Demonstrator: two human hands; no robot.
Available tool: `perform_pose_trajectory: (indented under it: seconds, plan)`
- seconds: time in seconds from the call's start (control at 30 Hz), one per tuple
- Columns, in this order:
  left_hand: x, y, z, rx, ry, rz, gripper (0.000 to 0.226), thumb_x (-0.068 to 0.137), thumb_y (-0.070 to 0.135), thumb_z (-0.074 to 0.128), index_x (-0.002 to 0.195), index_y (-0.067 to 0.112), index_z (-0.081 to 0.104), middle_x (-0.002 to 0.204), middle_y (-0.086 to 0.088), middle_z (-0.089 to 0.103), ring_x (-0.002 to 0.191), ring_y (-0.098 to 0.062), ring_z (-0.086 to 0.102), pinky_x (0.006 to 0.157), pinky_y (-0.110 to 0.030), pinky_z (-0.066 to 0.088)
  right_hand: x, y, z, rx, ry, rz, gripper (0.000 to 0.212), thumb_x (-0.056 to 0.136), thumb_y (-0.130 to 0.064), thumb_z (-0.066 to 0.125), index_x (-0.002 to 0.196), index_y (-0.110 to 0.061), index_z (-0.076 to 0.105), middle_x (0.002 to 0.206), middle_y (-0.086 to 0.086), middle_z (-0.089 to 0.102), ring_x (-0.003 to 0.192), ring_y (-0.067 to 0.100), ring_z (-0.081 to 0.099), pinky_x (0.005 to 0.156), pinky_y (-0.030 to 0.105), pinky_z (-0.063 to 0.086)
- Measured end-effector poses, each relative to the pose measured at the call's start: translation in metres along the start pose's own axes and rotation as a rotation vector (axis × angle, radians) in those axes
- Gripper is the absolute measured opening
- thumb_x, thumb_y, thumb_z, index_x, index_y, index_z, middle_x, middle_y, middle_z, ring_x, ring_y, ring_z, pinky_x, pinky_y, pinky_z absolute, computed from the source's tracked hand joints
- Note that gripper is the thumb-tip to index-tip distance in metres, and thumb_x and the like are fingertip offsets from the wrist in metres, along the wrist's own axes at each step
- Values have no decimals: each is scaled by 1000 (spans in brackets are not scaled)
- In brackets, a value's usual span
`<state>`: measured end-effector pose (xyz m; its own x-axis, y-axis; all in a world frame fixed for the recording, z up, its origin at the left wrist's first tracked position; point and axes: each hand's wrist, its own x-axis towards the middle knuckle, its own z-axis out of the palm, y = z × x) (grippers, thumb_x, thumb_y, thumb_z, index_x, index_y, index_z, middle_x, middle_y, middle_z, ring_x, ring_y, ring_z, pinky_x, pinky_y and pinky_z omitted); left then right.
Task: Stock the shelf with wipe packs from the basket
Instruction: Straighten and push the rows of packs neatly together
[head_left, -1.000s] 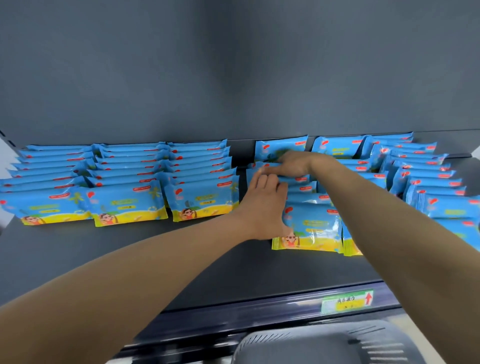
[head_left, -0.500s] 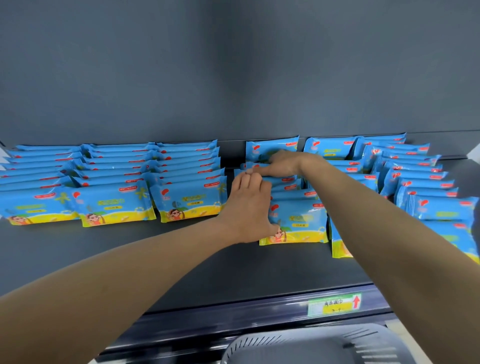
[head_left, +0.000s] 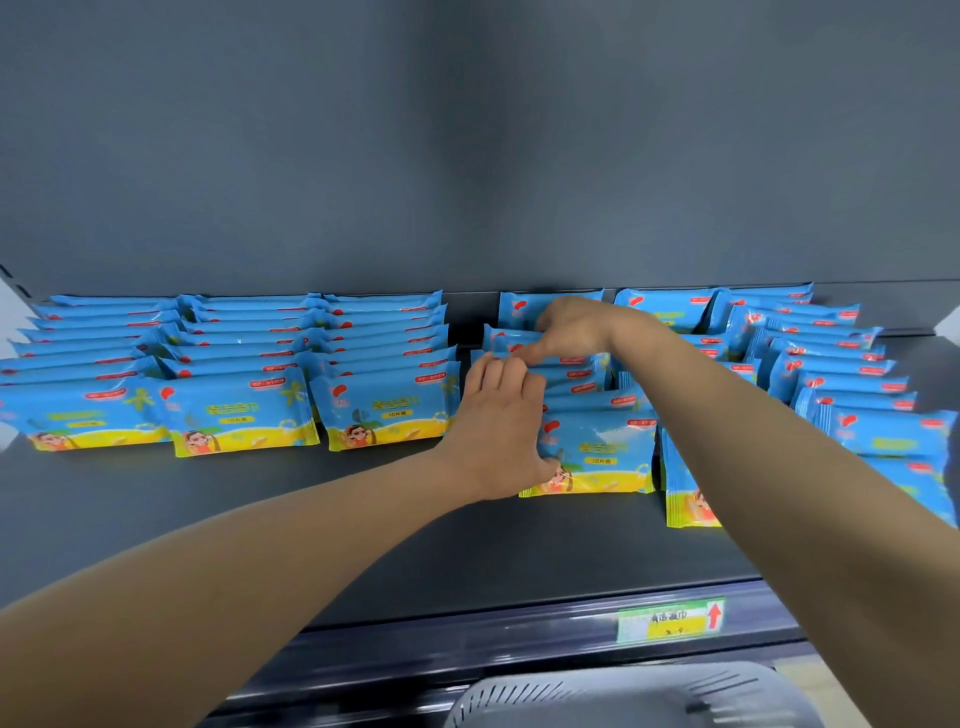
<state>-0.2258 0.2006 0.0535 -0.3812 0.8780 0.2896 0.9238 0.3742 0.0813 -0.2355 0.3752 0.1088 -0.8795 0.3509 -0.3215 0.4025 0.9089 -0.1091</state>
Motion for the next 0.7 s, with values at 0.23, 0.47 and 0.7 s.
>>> perform_pose_trajectory:
  seconds: [0.23, 0.47, 0.7]
  plan:
    - [9, -11, -5, 141, 55, -57, 64, 70, 51, 63, 116, 10, 45, 114, -5, 45, 113, -24, 39, 114, -40, 11, -4, -8, -4, -94, 228, -7, 67, 72, -74, 50, 131, -42, 47, 142, 1, 24, 132, 27, 17, 107, 46, 22]
    - [13, -17, -2, 204, 36, -105, 70, 69, 56, 63, 118, 10, 41, 137, -14, 32, 129, -34, 27, 116, -50, 5, -2, 3, 0, 241, 356, 72, 39, 92, -38, 50, 123, -15, 57, 130, 15, 48, 125, 29, 40, 106, 36, 34]
    - [15, -26, 0, 193, -97, -154, 92, 67, 66, 57, 134, 14, 22, 150, -20, 17, 138, -40, 15, 113, -53, -3, 4, -1, -10, 171, 322, 226, 32, 90, -10, 44, 117, 0, 57, 120, 16, 60, 111, 33, 55, 94, 35, 45]
